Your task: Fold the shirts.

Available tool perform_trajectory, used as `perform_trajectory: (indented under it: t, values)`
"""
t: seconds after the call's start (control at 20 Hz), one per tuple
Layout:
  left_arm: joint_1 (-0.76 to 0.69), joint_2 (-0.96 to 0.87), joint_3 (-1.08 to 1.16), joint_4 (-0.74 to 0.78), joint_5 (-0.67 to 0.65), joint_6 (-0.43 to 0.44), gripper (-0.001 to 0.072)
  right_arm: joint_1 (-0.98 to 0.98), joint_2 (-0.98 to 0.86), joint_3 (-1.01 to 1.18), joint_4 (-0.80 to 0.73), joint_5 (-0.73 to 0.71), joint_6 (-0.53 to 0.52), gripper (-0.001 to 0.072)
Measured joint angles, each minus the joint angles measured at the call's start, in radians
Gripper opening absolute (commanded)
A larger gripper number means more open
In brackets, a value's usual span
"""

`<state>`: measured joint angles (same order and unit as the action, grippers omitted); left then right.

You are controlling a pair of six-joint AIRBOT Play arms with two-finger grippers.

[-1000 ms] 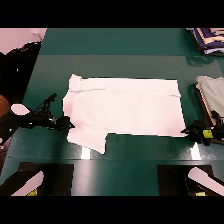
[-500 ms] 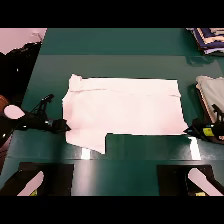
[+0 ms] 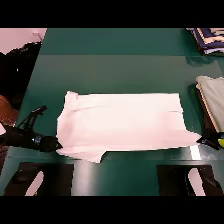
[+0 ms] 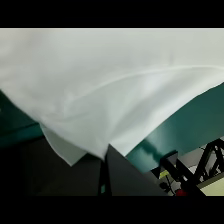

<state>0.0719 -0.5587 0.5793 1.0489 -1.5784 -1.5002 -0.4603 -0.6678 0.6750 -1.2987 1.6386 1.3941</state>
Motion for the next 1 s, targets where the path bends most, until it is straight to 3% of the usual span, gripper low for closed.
perform_trajectory:
  t: [0.25, 0.7, 1.0]
  values:
    - [0.000, -0.170, 0.144, -0.011, 0.153, 0.014, 0.0022, 0.102, -0.115, 0.133, -0.002, -0.035, 0.042, 0.0015]
    - [-0.001, -0.710, 0.483, -0.039, 0.433, 0.053, 0.0023, 0.287, -0.633, 0.493, 0.000, -0.161, 0.071, 0.0017]
    - [0.000, -0.859, 0.561, -0.066, 0.556, 0.073, 0.0027, 0.329, -0.896, 0.726, 0.061, -0.179, 0.074, 0.0022]
